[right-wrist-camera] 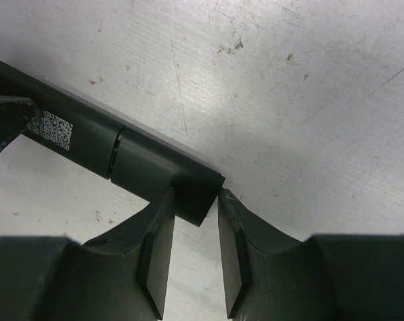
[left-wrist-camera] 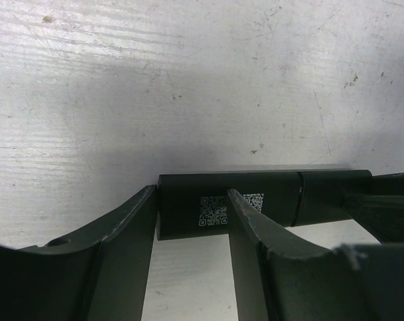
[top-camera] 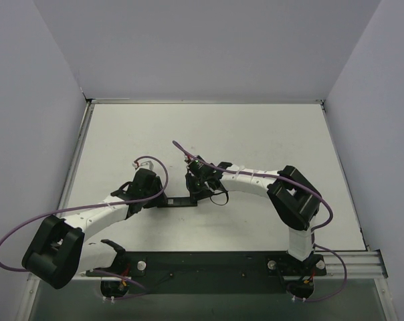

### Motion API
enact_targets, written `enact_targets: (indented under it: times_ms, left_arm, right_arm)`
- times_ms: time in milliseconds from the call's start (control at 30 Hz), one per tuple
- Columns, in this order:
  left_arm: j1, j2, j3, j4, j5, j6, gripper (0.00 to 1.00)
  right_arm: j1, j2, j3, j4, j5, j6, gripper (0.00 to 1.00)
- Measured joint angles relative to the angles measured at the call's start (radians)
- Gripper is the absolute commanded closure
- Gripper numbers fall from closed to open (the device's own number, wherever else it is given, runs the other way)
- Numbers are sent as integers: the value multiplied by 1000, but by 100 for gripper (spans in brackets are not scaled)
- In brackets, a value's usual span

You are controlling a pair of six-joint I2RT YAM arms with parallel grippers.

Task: Load the batteries into the remote control
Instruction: Load the battery cover into the remote control.

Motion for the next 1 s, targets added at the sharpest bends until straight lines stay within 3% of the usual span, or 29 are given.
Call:
enact_targets:
  times_ms: [467, 533, 600, 767, 1000]
  left_arm:
    - [-55, 5, -3, 15, -76, -51, 46]
    - [-60, 6, -3, 17, -82, -51, 45]
    - [-68, 15, -3, 34, -79, -52, 44]
    - [-113, 71, 24, 101, 21, -53, 34]
    - [-130, 95, 74, 135, 83, -51, 13]
  right_arm:
    - [-7, 5, 2, 3, -25, 1, 73]
    - [-14, -8, -18, 23, -31, 2, 66]
    - [-23, -32, -58, 53, -32, 1, 54]
    - [-71, -183, -203, 101, -12, -17, 29]
    - [-276, -592, -356, 130, 80, -48, 13]
